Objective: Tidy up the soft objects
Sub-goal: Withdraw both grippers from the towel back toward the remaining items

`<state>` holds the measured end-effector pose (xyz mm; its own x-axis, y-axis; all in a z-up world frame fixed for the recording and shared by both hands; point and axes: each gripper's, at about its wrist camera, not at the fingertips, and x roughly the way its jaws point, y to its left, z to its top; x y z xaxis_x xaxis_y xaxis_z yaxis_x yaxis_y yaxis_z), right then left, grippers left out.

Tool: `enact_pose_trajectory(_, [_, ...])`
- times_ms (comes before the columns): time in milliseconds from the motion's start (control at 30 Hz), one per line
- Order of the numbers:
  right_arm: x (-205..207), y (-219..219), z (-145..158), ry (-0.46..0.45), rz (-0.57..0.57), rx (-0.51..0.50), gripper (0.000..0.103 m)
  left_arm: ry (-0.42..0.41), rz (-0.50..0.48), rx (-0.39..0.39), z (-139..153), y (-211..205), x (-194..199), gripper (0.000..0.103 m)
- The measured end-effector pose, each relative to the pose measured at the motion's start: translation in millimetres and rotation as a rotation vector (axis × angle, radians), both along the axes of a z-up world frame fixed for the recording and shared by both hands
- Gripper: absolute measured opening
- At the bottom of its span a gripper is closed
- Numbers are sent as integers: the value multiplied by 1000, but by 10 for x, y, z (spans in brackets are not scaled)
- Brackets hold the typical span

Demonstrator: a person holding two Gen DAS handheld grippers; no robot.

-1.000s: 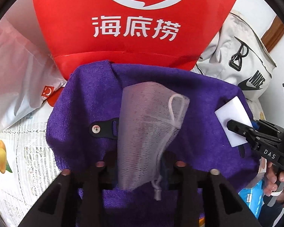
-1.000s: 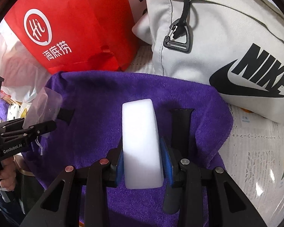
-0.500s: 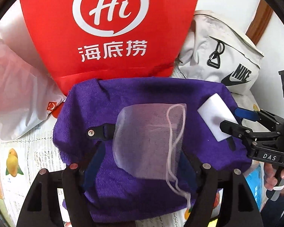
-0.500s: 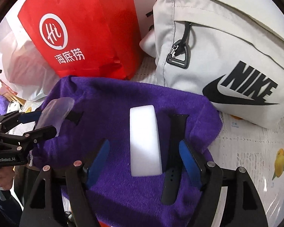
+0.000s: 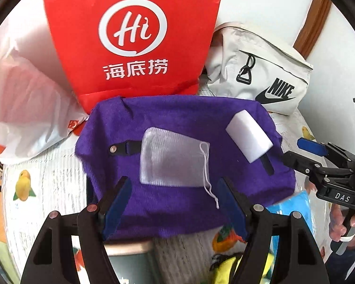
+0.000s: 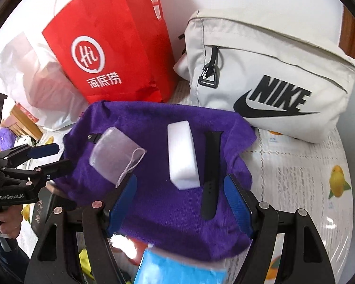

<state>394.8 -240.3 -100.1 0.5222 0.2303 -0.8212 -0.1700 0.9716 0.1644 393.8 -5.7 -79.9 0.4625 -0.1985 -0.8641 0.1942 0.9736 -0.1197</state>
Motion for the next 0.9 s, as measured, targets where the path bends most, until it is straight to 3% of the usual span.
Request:
enact_pose_trajectory(267, [-497,16,128,-31,3,18,75,-27,24,27,141,89,-534,74])
enact_pose_trajectory(533, [-1111,74,210,-56,29,24,75,-38,37,-1,172,168,-1218,74])
enact_pose_trajectory(900, [-1802,140,161,-62,64,35,75,-31,5,-35,-173,126,-2039,74])
